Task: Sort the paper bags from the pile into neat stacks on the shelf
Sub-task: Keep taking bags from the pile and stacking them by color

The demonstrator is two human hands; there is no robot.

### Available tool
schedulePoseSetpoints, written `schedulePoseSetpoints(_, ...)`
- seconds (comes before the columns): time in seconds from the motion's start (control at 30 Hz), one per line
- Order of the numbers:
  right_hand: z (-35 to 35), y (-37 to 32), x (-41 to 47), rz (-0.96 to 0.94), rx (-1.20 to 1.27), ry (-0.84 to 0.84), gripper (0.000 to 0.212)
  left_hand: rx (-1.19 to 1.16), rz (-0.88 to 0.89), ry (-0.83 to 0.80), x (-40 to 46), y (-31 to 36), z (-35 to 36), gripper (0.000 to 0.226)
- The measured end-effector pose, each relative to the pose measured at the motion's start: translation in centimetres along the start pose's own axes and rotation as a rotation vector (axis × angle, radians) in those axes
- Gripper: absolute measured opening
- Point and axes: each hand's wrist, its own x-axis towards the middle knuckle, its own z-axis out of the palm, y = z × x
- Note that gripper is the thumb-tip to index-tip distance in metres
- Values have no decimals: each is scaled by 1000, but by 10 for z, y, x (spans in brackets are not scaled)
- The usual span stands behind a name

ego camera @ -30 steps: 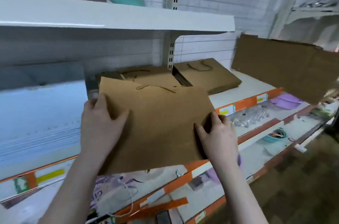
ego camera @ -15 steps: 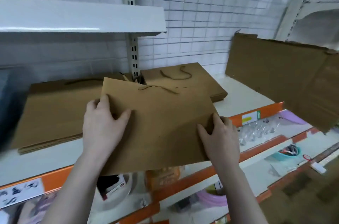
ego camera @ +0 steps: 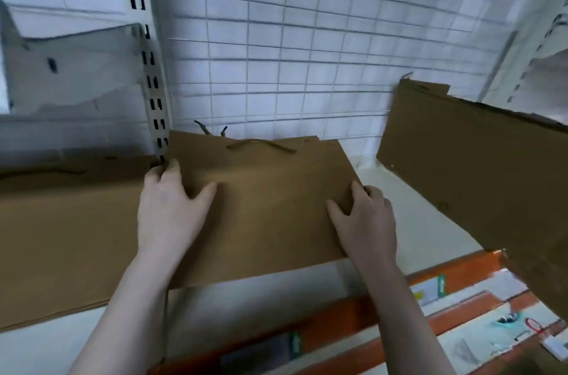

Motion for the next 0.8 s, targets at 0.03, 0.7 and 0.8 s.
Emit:
schedulePoseSetpoints(0.03, 3, -1, 9, -20, 2, -12, 60, 10, -7, 10, 5, 2, 2, 68)
schedulePoseSetpoints(0.7, 59, 28, 78, -129, -44, -115, 56, 232, -210, 29, 19, 5, 70, 68)
schedulePoseSetpoints(0.8, 61, 31, 81, -137, -58, -120, 56, 305, -229, 17, 20, 5, 77, 69)
